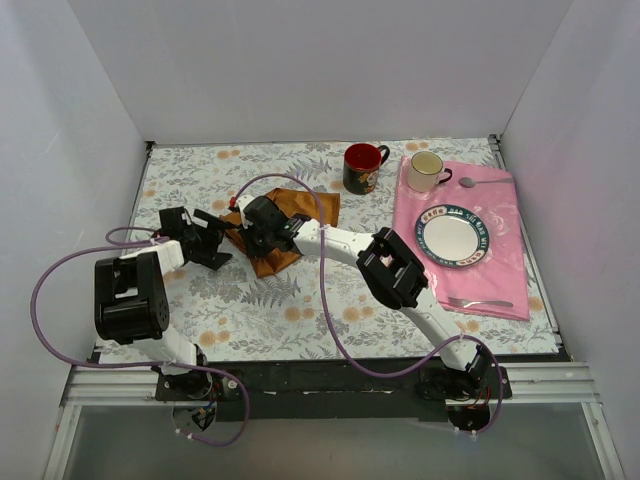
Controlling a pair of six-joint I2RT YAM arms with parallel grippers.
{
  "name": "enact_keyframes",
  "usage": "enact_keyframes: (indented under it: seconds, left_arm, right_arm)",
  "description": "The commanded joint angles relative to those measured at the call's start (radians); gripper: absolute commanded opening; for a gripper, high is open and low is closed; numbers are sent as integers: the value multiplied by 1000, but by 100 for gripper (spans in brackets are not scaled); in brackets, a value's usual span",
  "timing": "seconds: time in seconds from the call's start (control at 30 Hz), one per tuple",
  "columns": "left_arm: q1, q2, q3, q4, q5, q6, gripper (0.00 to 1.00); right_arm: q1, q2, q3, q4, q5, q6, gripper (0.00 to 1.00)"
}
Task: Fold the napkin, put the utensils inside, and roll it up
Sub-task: Roll the napkin with the utensil
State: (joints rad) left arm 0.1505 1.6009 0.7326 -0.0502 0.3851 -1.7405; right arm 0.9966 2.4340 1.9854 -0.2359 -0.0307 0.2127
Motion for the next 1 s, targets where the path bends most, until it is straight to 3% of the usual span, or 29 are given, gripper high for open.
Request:
enact_keyframes:
  seconds: [0.0,0.33,0.7,0.9,0.97]
  left_arm:
    - [-11,74,-30,-54,-31,16,86]
    - [-58,172,-35,-57,-104,26,72]
    - [-63,175,-58,-31,-144,24,61]
    - [-68,163,-78,-7,-181,44,47]
    - [-68,165,-68,-7,-187,55,34]
  right_arm:
    - [10,19,-28,-109,-52,25,1]
    - [0,14,-31,-102,-92,42,1]
    - [-16,13,-30,-94,-140,51,1]
    - [-19,13,-33,-95,-175,33,1]
    - [-18,19,-28,-97,-193,22,1]
